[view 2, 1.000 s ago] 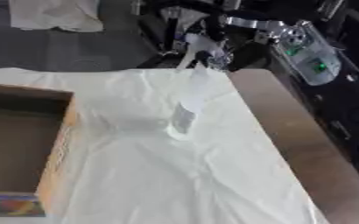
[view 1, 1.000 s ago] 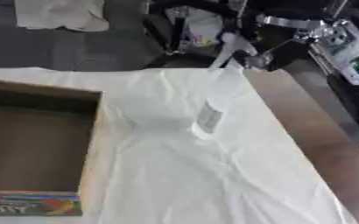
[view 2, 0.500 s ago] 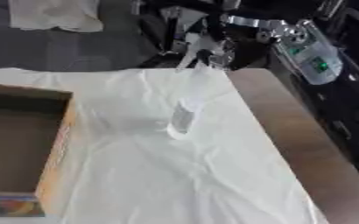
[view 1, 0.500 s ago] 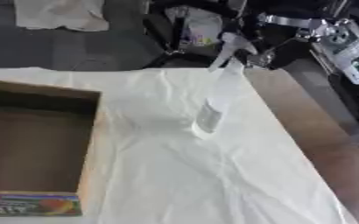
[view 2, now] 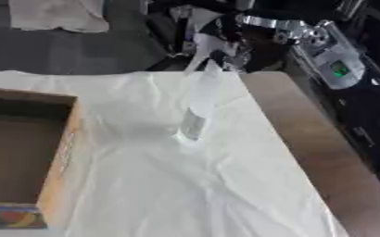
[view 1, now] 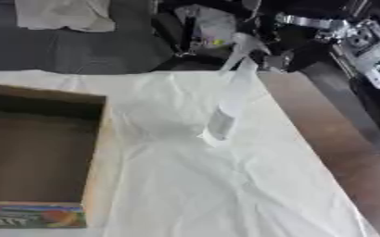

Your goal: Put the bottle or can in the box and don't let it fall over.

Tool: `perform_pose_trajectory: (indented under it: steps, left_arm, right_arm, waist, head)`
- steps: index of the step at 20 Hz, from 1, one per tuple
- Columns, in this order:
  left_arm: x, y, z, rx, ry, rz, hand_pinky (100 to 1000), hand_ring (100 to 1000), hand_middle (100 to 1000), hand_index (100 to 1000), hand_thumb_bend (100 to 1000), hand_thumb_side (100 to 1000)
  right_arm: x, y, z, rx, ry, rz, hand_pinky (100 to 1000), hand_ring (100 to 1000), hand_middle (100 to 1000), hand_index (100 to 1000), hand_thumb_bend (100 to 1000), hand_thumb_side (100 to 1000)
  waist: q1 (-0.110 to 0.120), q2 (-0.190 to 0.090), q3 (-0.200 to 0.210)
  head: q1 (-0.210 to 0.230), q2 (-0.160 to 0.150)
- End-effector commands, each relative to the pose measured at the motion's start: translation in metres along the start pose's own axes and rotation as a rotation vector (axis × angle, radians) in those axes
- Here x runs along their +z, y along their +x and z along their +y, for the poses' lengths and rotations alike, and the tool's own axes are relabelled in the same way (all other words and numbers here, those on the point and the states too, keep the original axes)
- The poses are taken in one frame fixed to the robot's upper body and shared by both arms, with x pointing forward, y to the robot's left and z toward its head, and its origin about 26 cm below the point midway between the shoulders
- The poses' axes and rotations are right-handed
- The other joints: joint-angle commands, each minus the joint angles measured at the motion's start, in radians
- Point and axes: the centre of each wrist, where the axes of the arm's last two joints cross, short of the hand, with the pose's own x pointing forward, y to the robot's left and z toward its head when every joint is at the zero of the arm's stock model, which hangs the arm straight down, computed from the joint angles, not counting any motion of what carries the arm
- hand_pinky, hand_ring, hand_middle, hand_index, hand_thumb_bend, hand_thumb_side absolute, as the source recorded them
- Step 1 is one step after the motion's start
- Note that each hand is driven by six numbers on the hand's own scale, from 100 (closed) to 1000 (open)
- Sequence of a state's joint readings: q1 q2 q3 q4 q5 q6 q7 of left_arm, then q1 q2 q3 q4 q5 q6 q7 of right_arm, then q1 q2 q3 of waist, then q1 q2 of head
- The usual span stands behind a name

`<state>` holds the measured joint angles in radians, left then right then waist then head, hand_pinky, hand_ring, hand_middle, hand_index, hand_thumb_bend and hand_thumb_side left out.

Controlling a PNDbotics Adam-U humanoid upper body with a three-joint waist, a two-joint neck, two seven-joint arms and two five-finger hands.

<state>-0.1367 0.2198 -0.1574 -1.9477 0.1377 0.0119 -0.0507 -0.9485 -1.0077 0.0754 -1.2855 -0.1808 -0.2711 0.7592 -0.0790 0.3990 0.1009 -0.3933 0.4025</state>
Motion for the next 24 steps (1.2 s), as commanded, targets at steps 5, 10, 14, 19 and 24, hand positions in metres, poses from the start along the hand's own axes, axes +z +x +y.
perform_pose_trajectory:
  steps: [5, 10, 14, 19, 24]
  left_arm:
    - [-0.0019, 0.0037, -0.0023, -0.003, -0.022, -0.015, 864, 822, 766, 802, 171, 859]
    - [-0.0019, 0.0036, -0.0024, -0.003, -0.025, -0.014, 864, 822, 767, 802, 171, 859]
    - [-0.0018, 0.0034, -0.0024, -0.005, -0.026, -0.012, 865, 823, 769, 802, 171, 861]
    - [-0.0018, 0.0031, -0.0026, -0.006, -0.03, -0.009, 865, 824, 770, 802, 171, 861]
    - [-0.0018, 0.0029, -0.0028, -0.007, -0.032, -0.007, 865, 824, 771, 802, 172, 864]
  right_arm:
    - [0.0101, 0.0049, -0.014, 0.025, -0.022, 0.023, 745, 645, 691, 799, 100, 180]
    - [0.0104, 0.0041, -0.0136, 0.012, -0.017, 0.024, 731, 600, 677, 777, 100, 166]
    - [0.0095, 0.0047, -0.0138, -0.006, -0.015, 0.017, 715, 568, 647, 753, 100, 162]
    - [0.0087, 0.0063, -0.0143, -0.021, -0.009, 0.008, 711, 563, 635, 743, 100, 167]
    - [0.0079, 0.0074, -0.0146, -0.037, -0.008, -0.001, 701, 554, 625, 733, 100, 147]
  waist:
    - [0.003, -0.016, -0.001]
    - [0.003, -0.014, 0.0]
    - [0.003, -0.015, 0.0]
    - [0.003, -0.015, -0.002]
    - [0.002, -0.015, -0.001]
  head:
    - [-0.002, -0.004]
    - [-0.002, -0.004]
    - [-0.002, -0.005]
    - [-0.001, -0.005]
    - [-0.001, -0.005]
